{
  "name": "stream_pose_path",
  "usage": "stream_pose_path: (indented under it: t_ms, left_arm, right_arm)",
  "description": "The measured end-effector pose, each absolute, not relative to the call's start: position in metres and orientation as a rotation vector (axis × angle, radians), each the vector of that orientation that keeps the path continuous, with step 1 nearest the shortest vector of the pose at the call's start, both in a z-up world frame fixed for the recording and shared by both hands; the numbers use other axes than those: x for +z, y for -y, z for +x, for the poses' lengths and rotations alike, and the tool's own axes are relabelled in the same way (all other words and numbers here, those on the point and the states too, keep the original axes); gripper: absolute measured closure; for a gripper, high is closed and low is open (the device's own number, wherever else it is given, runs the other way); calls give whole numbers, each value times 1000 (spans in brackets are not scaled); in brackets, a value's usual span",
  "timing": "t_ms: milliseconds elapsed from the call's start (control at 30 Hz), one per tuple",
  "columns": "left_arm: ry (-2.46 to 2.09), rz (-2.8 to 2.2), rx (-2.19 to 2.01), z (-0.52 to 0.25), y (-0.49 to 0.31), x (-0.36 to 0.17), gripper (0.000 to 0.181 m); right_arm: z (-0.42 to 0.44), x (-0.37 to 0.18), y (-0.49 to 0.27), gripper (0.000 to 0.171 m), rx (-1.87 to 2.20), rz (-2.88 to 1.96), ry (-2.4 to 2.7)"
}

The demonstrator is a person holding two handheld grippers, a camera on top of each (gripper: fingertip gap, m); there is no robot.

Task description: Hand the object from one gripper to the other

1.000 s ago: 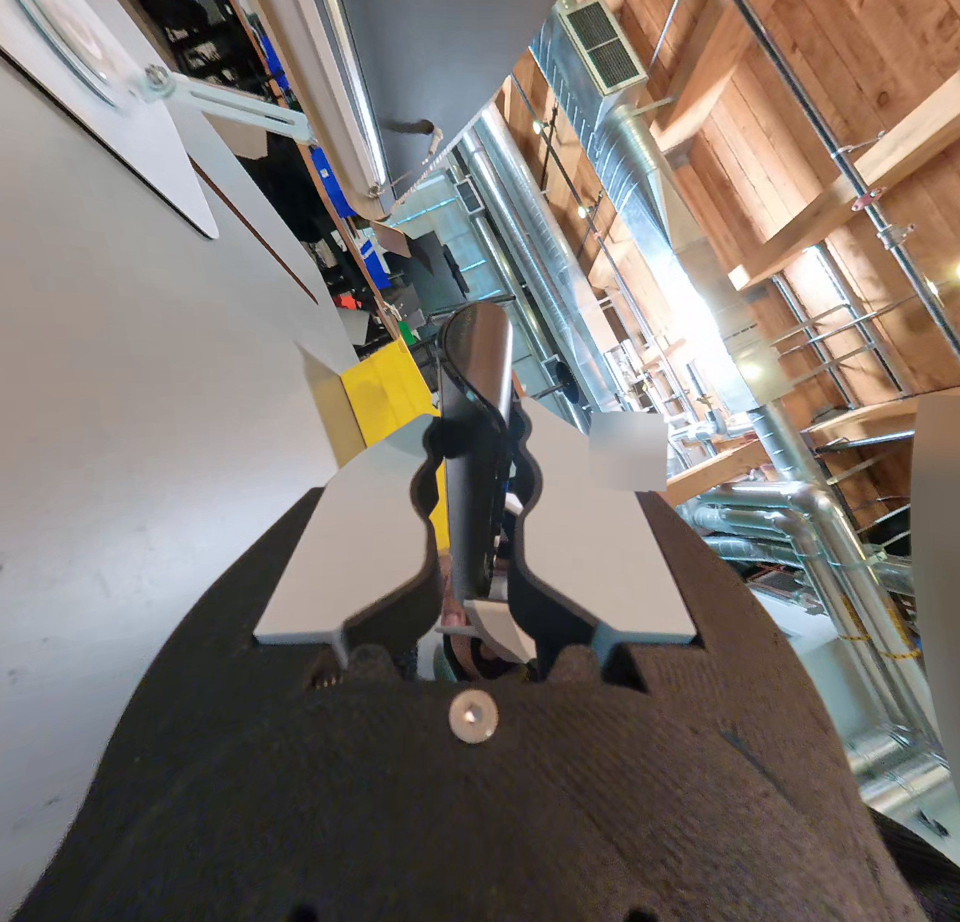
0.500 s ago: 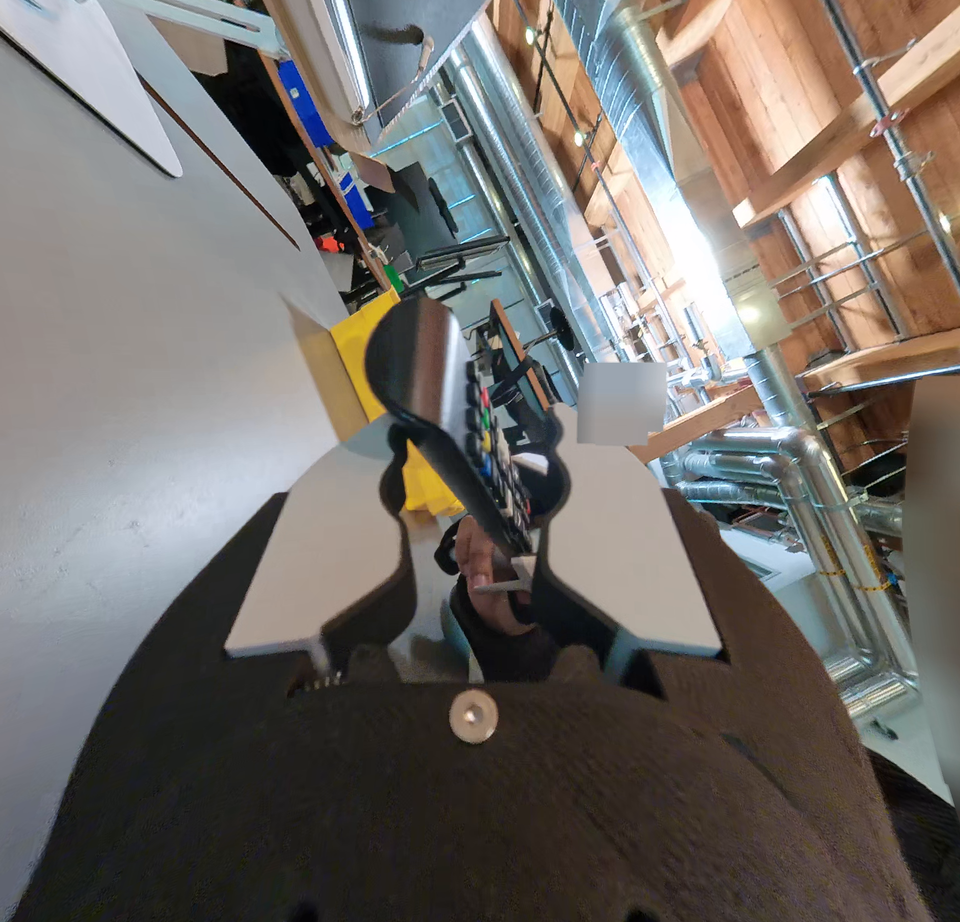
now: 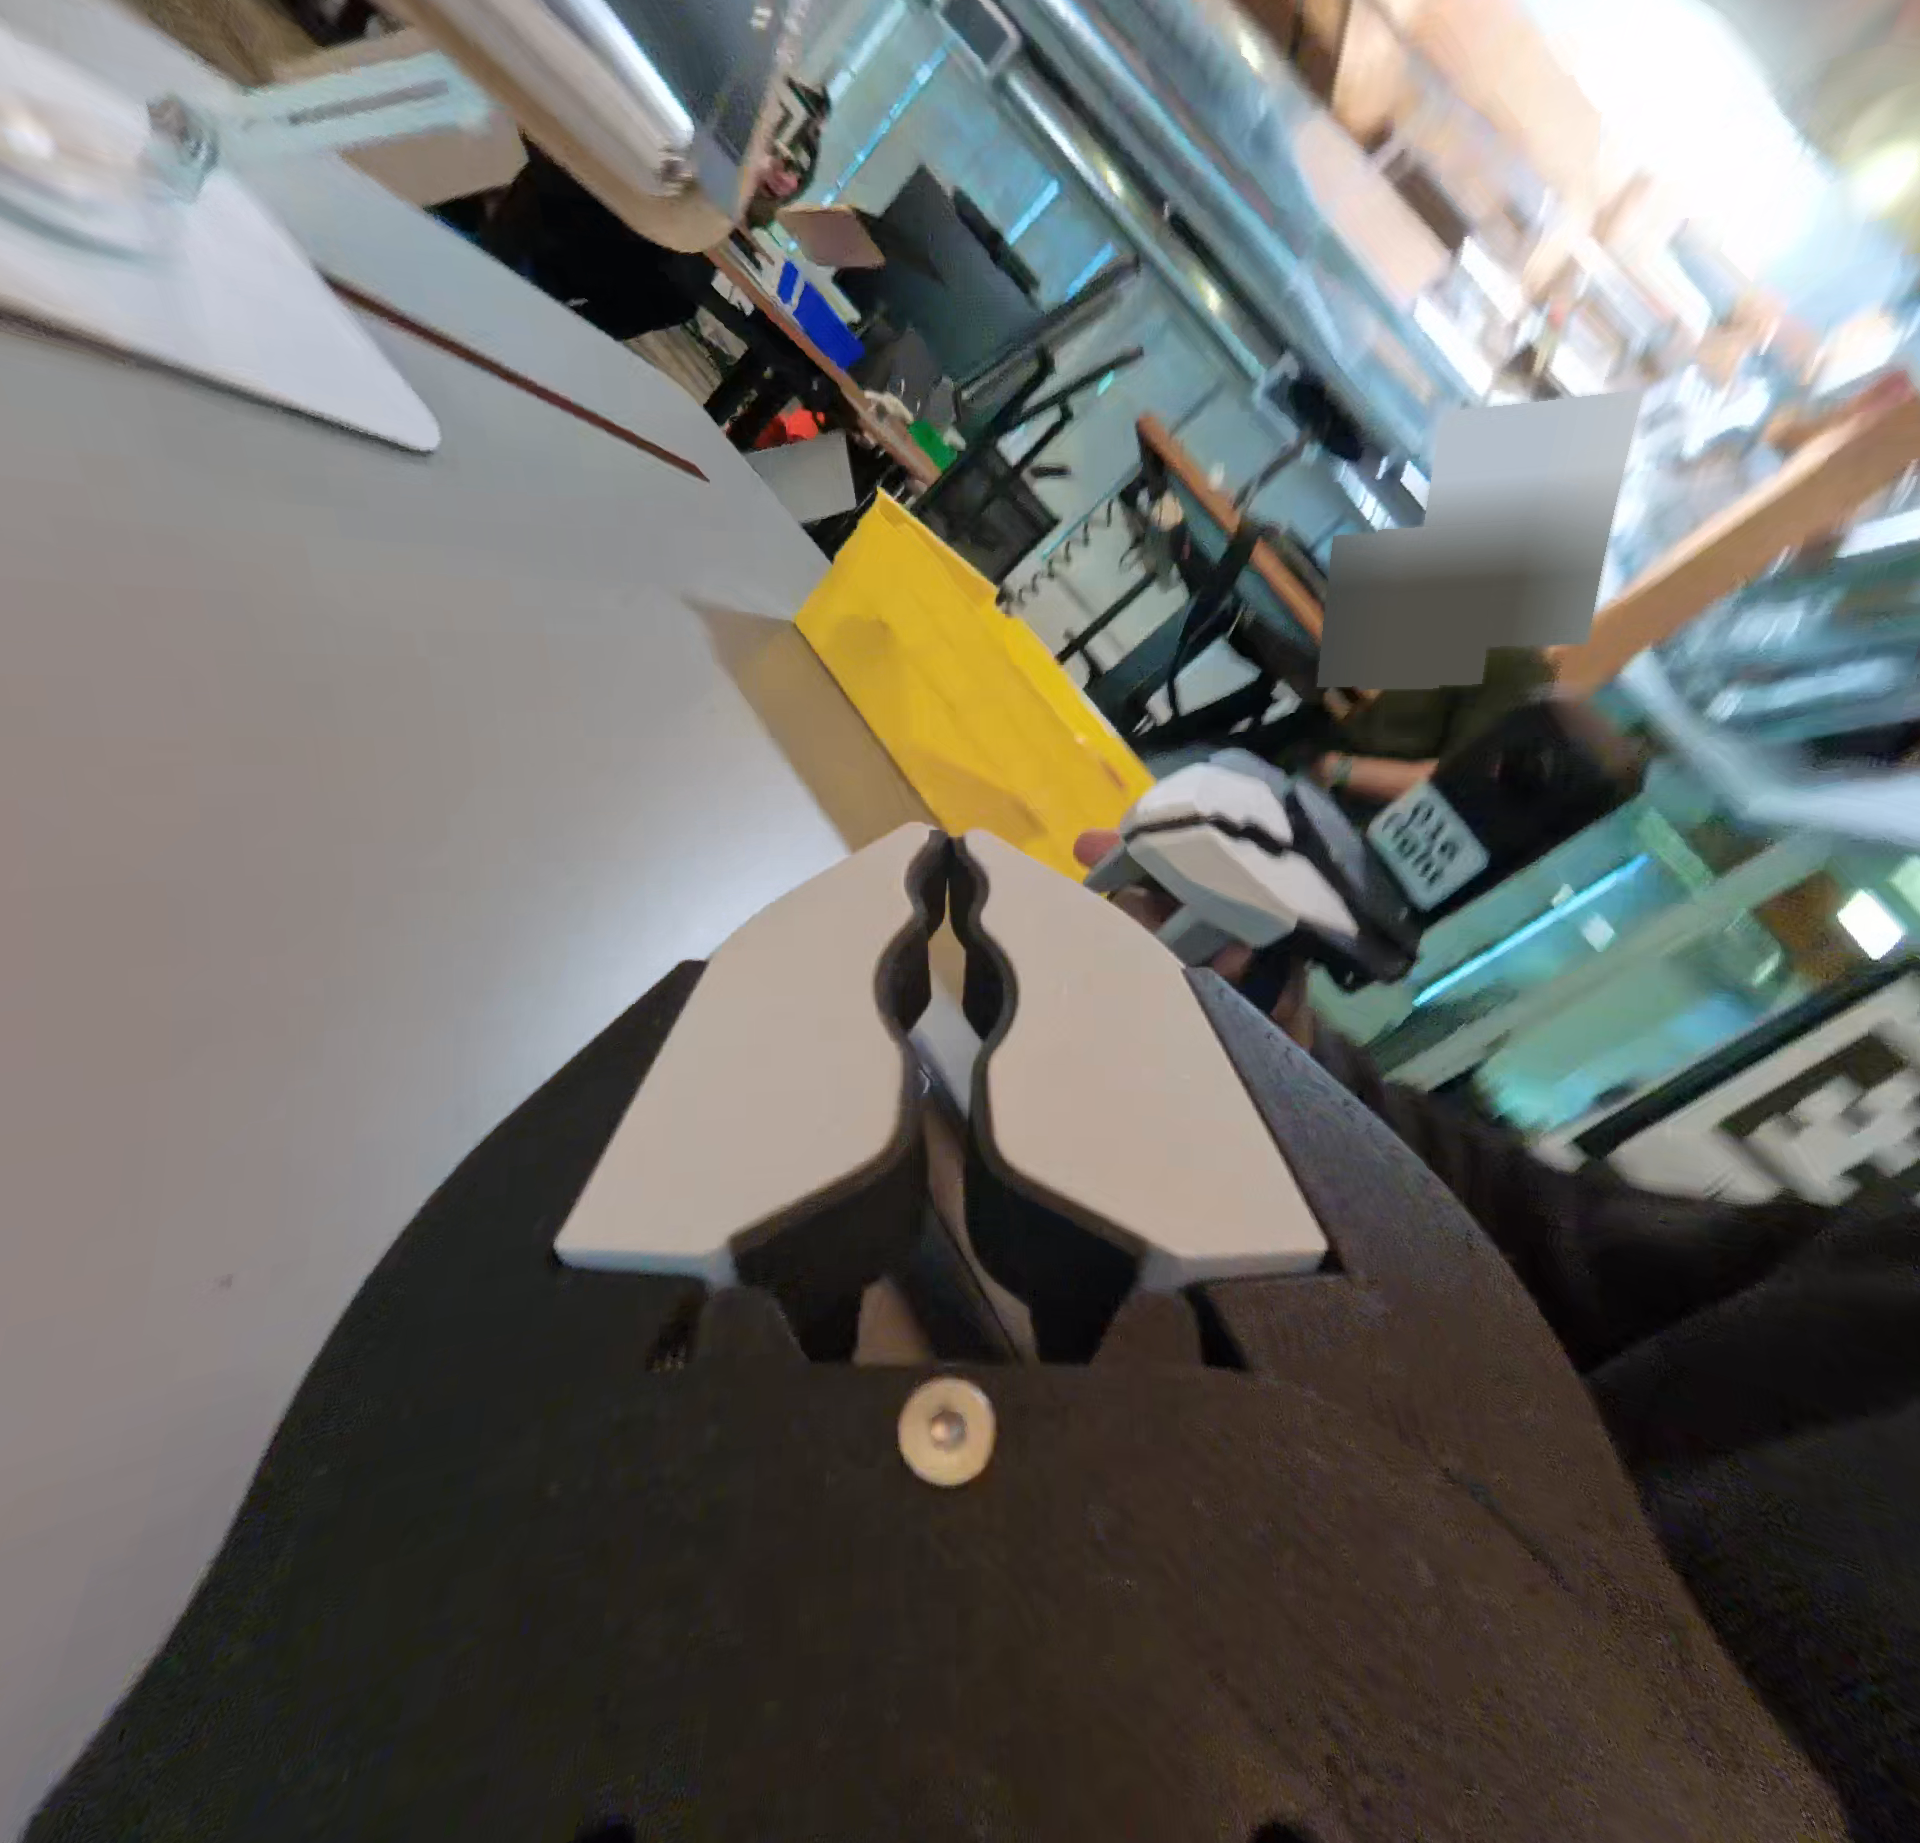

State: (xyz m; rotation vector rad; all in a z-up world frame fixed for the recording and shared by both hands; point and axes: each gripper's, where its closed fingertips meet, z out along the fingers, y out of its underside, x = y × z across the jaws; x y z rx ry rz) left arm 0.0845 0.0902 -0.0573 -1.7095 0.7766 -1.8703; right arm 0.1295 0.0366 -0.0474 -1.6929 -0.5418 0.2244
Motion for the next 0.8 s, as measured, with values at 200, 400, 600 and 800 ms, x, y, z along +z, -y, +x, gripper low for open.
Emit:
stream_pose_path:
  t_ms: [200,400,600,800]
  left_arm:
    - [-903,-1694,-1753,86,-82,-61,181]
    - [-1004,-1730,-1723,90,-69,-71,181]
    - [-1138,-1844,-1680,94,-52,-97,181]
    - [-1309,-2031,-1694,96,-20,-132,173]
  right_arm:
    - [132,-57,-39,163,226,-1750,549]
    - [137,-79,-36,143,354,-1920,468]
    - [136,-107,-28,126,414,-2076,405]
    - [131,-139,-7,111,490,-2240,296]
